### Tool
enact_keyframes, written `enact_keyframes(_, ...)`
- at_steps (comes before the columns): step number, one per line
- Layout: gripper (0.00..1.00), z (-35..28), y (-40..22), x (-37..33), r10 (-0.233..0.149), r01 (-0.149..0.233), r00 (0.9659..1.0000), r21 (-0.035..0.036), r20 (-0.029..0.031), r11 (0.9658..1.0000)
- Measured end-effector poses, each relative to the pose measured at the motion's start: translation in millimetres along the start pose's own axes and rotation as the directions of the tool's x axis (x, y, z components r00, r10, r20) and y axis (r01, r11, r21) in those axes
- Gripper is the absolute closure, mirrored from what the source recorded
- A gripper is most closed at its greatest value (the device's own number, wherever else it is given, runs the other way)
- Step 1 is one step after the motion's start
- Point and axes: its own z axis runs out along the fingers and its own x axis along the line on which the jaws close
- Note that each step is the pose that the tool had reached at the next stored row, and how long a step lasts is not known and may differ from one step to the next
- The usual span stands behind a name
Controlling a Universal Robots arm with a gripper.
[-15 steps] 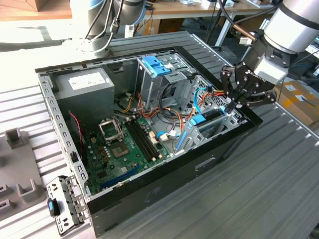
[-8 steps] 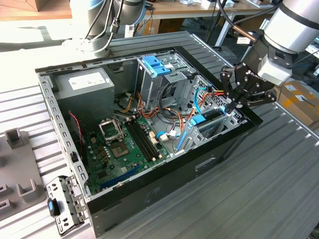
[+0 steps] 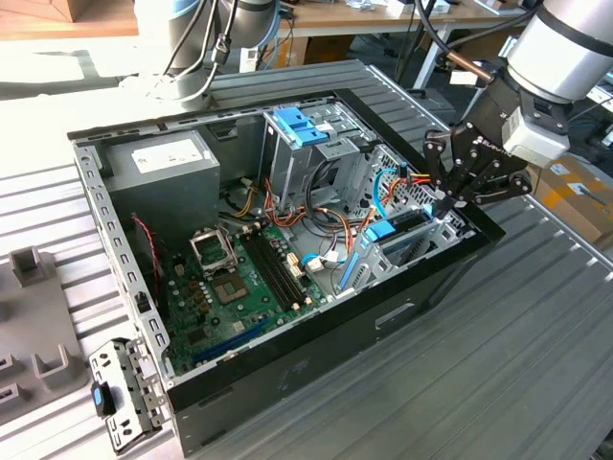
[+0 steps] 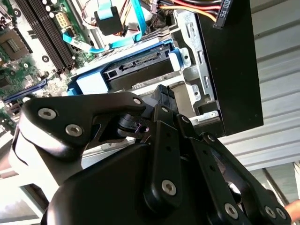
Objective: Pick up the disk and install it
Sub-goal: 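Insert the first disk wire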
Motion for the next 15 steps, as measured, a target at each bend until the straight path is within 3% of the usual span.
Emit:
enact_keyframes(5, 0.89, 0.1, 0.0, 0.0, -0.058, 0.058, 0.9983, -0.0024, 0.0005, 0.9983)
enact_keyframes(6, 0.89, 0.0, 0.0, 0.0, -0.083, 0.083, 0.9965, -0.0039, 0.0003, 0.9965)
enact_keyframes(8, 0.89, 0.0, 0.0, 0.0, -0.151, 0.151, 0.9886, -0.0079, 0.0000, 0.9886)
enact_keyframes(9, 0.89, 0.0, 0.0, 0.0, -0.164, 0.164, 0.9865, -0.0086, 0.0000, 0.9865)
enact_keyframes(11, 0.89, 0.0, 0.0, 0.0, -0.181, 0.181, 0.9835, -0.0097, -0.0001, 0.9835)
enact_keyframes(15, 0.89, 0.0, 0.0, 0.0, -0.181, 0.181, 0.9834, -0.0098, -0.0002, 0.9834)
